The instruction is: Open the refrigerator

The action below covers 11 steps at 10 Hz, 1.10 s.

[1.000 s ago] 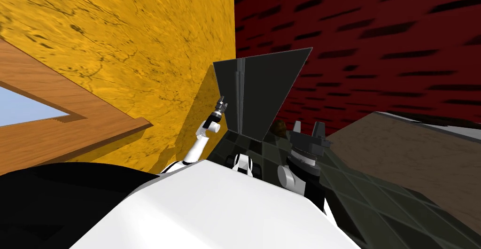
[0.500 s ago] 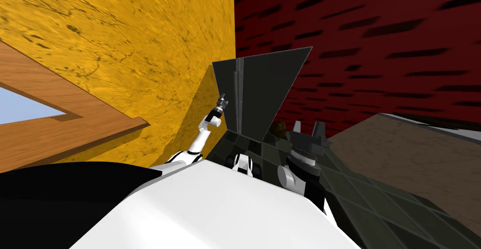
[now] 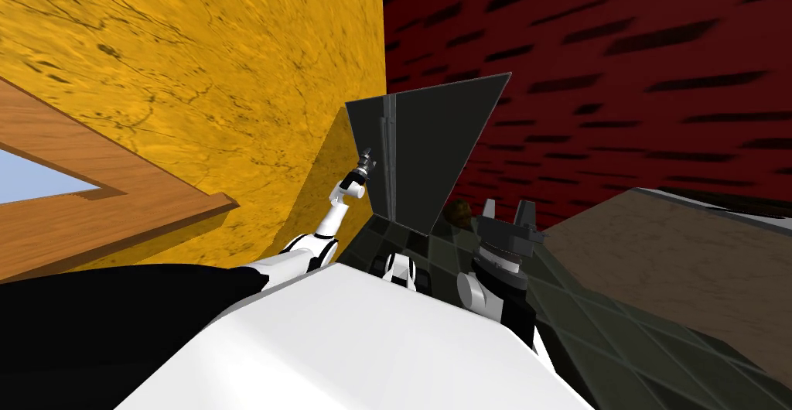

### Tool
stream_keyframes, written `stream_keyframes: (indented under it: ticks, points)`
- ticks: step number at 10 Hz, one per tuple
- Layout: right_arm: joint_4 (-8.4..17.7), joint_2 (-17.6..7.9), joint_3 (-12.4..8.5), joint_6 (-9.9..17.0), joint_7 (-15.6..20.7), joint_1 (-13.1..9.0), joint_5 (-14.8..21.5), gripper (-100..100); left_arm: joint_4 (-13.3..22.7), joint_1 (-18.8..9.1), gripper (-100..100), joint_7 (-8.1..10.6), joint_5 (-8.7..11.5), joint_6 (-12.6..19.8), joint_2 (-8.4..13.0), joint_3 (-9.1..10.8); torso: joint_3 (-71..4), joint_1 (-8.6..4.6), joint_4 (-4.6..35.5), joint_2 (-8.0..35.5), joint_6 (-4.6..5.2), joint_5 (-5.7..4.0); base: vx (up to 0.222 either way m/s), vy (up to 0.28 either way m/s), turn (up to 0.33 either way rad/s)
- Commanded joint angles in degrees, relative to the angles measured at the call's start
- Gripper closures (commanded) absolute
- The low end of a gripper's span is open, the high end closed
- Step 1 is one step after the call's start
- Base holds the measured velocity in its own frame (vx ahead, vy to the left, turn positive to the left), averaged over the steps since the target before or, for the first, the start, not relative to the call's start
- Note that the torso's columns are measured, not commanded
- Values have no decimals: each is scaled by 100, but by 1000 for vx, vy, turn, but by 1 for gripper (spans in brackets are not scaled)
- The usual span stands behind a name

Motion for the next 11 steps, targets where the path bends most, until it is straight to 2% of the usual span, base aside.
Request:
stream_keyframes:
  ticks: [1,2,4,5,7,8,9,10,11]
  points:
    - [0,0,0,0,0,0,0,0,334,-468,-100,160,83,278,159,69,-1,-13,-1,-3,-4,-2,33,-67,40]
    - [0,0,0,0,0,0,0,0,558,-648,-100,311,149,530,295,133,-3,-24,-2,-6,0,-7,41,-91,60]
    - [0,1,1,0,0,0,0,0,678,-925,-100,311,149,530,295,133,-5,-24,-3,-9,1,-7,26,-58,11]
    - [0,0,0,0,0,0,0,0,978,-1133,-100,459,211,779,428,197,-1,-8,-1,-3,0,-2,31,-64,38]
    - [0,0,0,0,0,0,0,0,1025,-1345,-100,459,211,781,428,197,-4,-19,-2,-8,0,-5,26,-47,23]
    - [0,0,0,0,0,0,0,0,1272,-1571,-100,602,266,1028,557,263,-2,-13,-1,-3,0,-3,39,-70,55]
    - [0,0,0,0,0,1,0,0,1373,-1758,-100,602,266,1028,557,263,-6,-25,-2,-10,-3,-6,37,-74,35]
    - [0,0,0,0,0,0,0,0,1596,-1973,-100,741,315,1272,682,331,-6,-26,-3,-9,1,-8,38,-100,53]
    - [0,1,1,0,0,0,0,0,1719,-2155,-100,741,315,1272,682,331,-5,-31,-3,-9,-1,-8,29,-82,36]
